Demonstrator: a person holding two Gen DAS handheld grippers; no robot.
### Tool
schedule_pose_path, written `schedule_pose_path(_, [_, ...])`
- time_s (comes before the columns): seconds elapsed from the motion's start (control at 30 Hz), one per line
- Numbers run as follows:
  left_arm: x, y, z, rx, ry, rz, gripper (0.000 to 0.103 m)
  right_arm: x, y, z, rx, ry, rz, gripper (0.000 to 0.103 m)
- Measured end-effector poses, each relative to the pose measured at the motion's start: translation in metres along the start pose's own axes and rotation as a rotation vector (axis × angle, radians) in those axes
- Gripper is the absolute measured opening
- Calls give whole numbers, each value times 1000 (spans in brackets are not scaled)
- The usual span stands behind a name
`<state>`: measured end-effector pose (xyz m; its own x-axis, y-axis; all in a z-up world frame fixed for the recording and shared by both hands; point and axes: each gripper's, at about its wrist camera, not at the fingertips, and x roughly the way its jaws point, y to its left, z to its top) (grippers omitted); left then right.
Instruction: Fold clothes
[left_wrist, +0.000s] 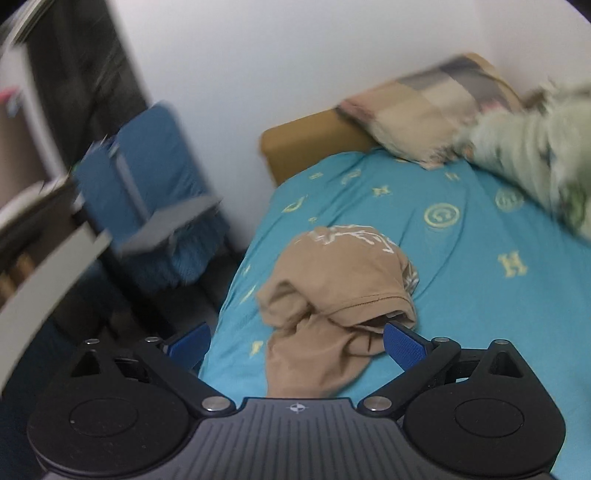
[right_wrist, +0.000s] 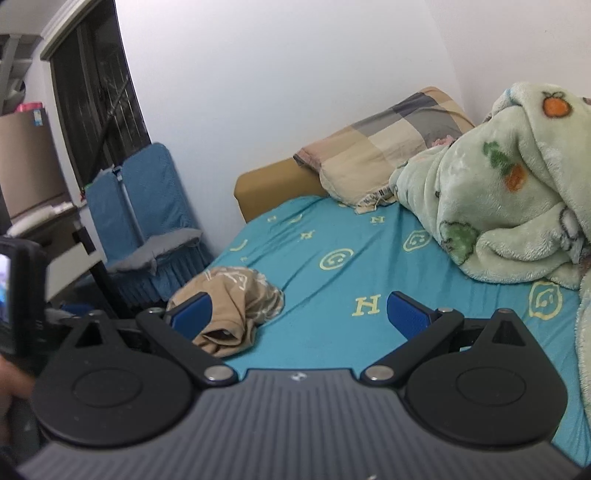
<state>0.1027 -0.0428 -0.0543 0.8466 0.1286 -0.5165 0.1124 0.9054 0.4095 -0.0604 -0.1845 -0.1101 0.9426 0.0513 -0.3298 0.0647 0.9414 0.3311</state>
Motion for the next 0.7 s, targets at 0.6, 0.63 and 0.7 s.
schedule_pose_path(0.6, [108,-2,-39,157,-96,-225,81,105,0,-53,79,273,-63,103])
schedule_pose_path(0.63, [113,-6,-42,166,-93,-205,81,107,0,-54,73,272,-65,103])
schedule_pose_path(0.7, [127,-15,-48,181,-81,-156,80,111,3,-56,59,276,-66,103])
